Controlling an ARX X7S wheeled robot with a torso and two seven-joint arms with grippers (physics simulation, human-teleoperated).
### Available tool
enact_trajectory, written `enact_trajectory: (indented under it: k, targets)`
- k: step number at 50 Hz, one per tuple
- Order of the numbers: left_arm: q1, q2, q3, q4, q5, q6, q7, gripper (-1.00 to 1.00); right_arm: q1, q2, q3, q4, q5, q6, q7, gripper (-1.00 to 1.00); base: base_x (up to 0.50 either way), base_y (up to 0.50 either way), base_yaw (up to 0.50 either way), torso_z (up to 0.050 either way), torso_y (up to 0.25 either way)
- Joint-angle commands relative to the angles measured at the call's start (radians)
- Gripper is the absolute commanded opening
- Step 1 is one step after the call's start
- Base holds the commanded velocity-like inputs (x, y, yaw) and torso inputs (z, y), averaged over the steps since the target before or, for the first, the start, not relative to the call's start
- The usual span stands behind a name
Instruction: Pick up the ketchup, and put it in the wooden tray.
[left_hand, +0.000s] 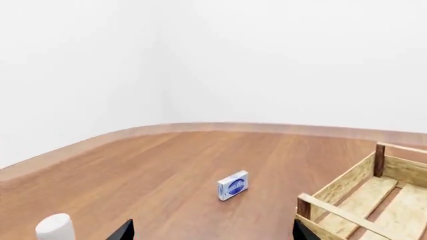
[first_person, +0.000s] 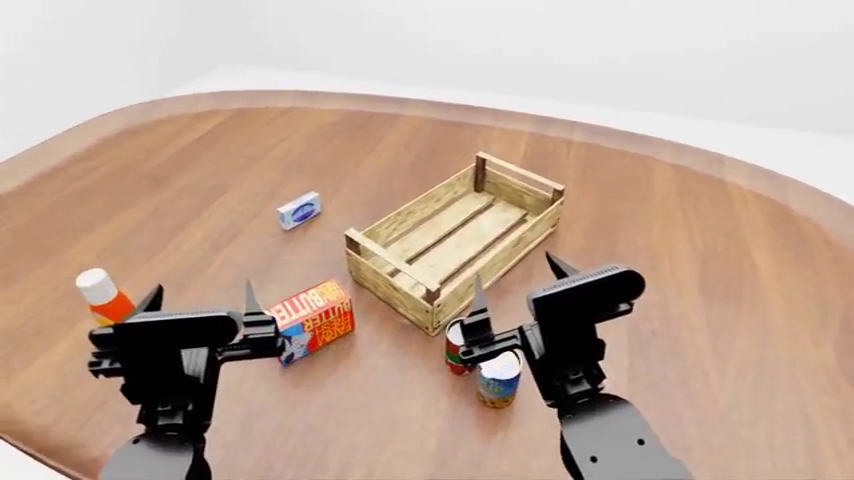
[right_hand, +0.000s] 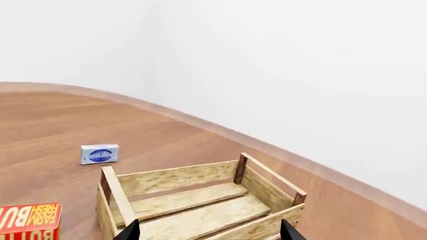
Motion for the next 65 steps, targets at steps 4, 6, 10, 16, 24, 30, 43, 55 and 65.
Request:
enact_trajectory:
  k: [4, 6, 10, 16, 24, 30, 43, 55, 65]
  targets:
    - [-0.004, -0.020, 0.002, 0.001, 0.010, 0.022, -0.001, 1.00, 0.012, 0.011, -0.024, -0.031, -0.017, 0.053, 0.011, 1.00, 0.00, 0.00, 0.00, 0.000, 0.000]
    - [-0.006, -0.023, 0.000, 0.000, 0.009, 0.023, 0.000, 1.00, 0.014, 0.010, -0.028, -0.030, -0.019, 0.056, 0.013, 1.00, 0.00, 0.00, 0.00, 0.000, 0.000]
    - [-0.014, -0.028, -0.005, -0.005, 0.007, 0.024, -0.003, 1.00, 0.015, 0.007, -0.030, -0.028, -0.014, 0.057, 0.014, 1.00, 0.12, 0.04, 0.00, 0.000, 0.000]
    - [-0.023, -0.030, -0.008, -0.013, 0.004, 0.027, -0.006, 1.00, 0.013, 0.009, -0.029, -0.038, -0.007, 0.061, 0.017, 1.00, 0.34, 0.18, 0.00, 0.000, 0.000]
    - [-0.026, -0.030, -0.010, -0.025, -0.005, 0.032, -0.005, 1.00, 0.023, 0.007, -0.037, -0.027, -0.006, 0.061, 0.019, 1.00, 0.35, 0.19, 0.00, 0.000, 0.000]
    - [-0.030, -0.030, -0.012, -0.033, -0.010, 0.034, -0.006, 1.00, 0.021, 0.011, -0.039, -0.034, -0.004, 0.068, 0.022, 1.00, 0.35, 0.19, 0.00, 0.000, 0.000]
    - [-0.035, -0.031, -0.005, -0.046, -0.010, 0.048, -0.007, 1.00, 0.018, 0.017, -0.038, -0.034, -0.002, 0.069, 0.035, 1.00, 0.35, 0.19, 0.00, 0.000, 0.001]
    - [-0.034, -0.034, -0.005, -0.057, -0.011, 0.066, -0.009, 1.00, 0.025, 0.015, -0.041, -0.027, -0.011, 0.074, 0.058, 1.00, 0.10, 0.06, 0.00, 0.000, 0.001]
    - [-0.032, -0.050, -0.014, -0.039, -0.027, 0.054, -0.004, 1.00, 0.017, 0.023, -0.035, -0.048, -0.002, 0.079, 0.065, 1.00, 0.00, 0.00, 0.00, 0.000, 0.000]
